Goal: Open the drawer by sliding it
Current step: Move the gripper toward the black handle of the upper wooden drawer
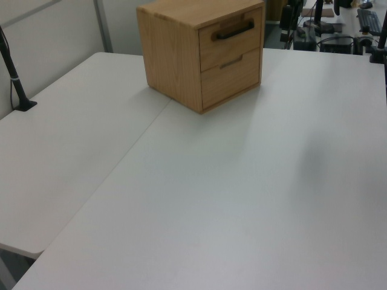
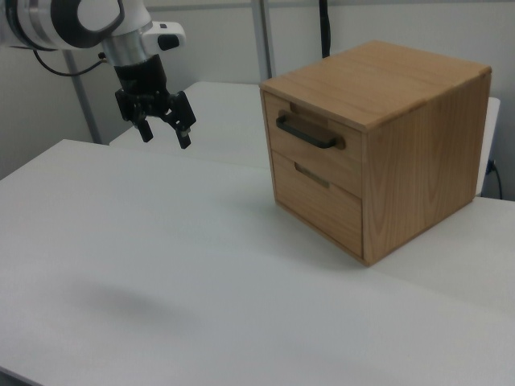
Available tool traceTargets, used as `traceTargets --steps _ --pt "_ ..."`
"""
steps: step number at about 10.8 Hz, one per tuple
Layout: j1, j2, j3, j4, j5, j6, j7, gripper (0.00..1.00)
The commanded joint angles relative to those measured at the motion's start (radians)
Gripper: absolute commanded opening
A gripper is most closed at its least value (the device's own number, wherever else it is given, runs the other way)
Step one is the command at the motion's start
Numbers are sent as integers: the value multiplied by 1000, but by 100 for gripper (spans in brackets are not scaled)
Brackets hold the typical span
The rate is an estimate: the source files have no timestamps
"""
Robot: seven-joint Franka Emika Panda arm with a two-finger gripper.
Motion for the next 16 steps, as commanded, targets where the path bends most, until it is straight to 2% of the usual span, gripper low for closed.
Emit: traceTargets --steps 1,2,5,7,8,10,11,12,13,14,16 --pt "-18 -16 -5 -7 30 22 113 100" --pt "-18 -14 -5 -7 23 36 243 100" --pt "-30 -5 -5 -10 16 105 347 100" --pt "-52 9 -5 -16 10 183 468 99" --pt "-68 24 -8 -10 24 223 538 94" --pt "-90 44 -8 -13 26 304 733 96" --pt "-108 52 -8 -12 33 350 825 86" --pt "-136 58 -8 -12 91 402 914 59" --pt "-150 64 -11 -10 152 427 959 41" --pt "-163 81 -11 -7 200 436 973 34" --pt "-193 124 -27 -6 361 499 995 34"
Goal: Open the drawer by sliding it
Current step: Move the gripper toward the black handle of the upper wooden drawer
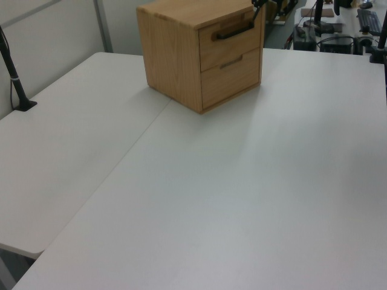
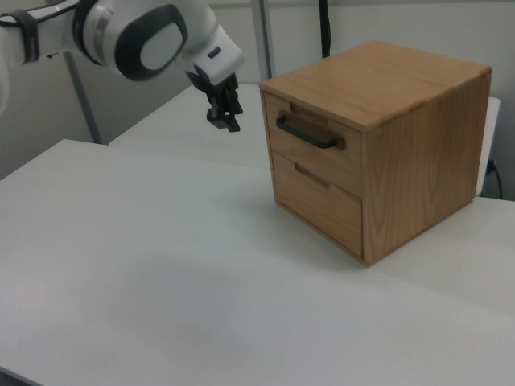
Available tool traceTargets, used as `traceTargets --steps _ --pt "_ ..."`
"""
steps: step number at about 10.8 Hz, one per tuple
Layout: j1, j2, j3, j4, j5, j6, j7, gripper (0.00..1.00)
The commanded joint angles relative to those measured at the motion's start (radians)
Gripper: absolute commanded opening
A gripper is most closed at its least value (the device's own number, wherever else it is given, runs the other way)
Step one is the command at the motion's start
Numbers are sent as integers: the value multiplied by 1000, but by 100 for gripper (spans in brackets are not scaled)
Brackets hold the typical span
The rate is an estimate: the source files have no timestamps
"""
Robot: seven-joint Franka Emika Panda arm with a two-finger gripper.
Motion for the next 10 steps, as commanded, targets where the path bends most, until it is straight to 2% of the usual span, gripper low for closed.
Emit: traceTargets --steps 1,3,7,10 --pt "-47 72 -18 -4 221 122 44 34" --pt "-89 127 -21 -3 384 206 33 34" --pt "-96 174 -20 -3 438 335 33 34" --pt "-96 189 -20 -3 439 383 33 34"
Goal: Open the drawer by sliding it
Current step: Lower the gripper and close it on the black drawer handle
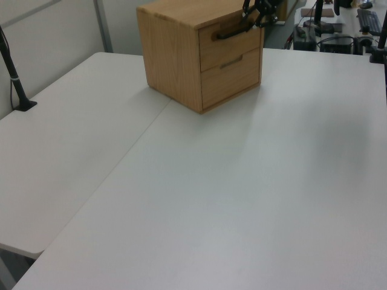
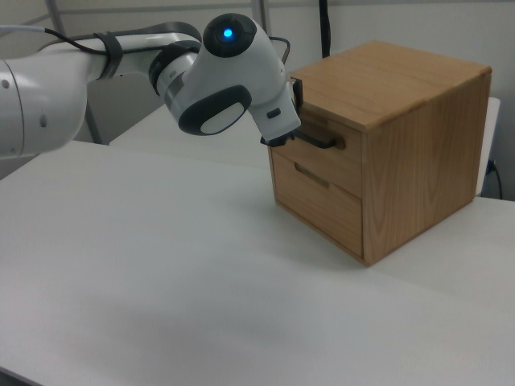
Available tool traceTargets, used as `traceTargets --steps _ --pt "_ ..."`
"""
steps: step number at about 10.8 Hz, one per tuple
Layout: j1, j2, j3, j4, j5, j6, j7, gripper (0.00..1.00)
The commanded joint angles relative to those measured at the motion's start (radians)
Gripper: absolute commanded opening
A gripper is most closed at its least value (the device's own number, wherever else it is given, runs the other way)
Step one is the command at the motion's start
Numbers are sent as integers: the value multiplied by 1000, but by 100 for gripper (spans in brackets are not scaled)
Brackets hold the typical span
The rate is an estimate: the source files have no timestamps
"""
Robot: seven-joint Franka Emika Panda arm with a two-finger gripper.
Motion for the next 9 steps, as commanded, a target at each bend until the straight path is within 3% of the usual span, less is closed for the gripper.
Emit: traceTargets --steps 1,6,9 --pt "9 17 -6 -3 20 72 12 34" --pt "13 60 3 -2 -19 120 -12 34" --pt "15 50 3 -5 -17 109 -15 26"
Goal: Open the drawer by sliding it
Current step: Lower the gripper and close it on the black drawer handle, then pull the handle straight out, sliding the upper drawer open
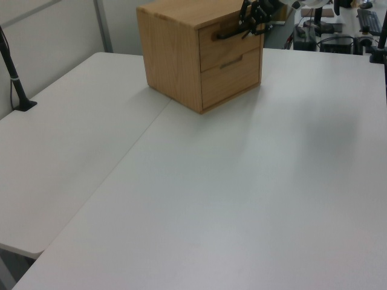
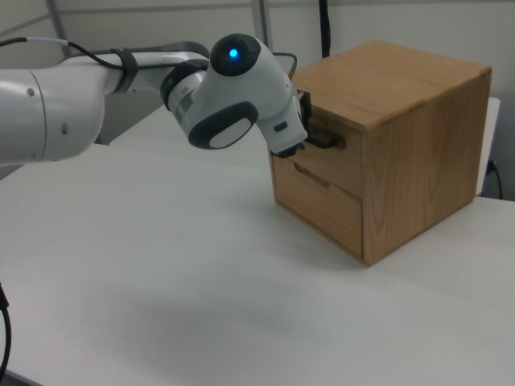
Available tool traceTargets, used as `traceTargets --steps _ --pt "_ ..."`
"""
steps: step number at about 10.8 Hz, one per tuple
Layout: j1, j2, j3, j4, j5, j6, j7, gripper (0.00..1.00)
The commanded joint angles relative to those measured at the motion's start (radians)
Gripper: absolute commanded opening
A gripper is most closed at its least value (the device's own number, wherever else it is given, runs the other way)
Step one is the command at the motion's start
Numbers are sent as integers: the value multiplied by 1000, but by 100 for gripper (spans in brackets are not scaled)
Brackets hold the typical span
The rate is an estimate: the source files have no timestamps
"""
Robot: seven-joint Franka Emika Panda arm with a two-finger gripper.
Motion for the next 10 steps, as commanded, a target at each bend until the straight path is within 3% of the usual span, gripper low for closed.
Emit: traceTargets --steps 1,3,6,10 --pt "11 -27 -3 -13 -8 7 -9 22" --pt "10 -59 -3 -26 -10 -52 -28 15" --pt "10 -87 2 -50 -13 -119 -49 14" --pt "13 -218 27 -183 -116 -196 -49 13"
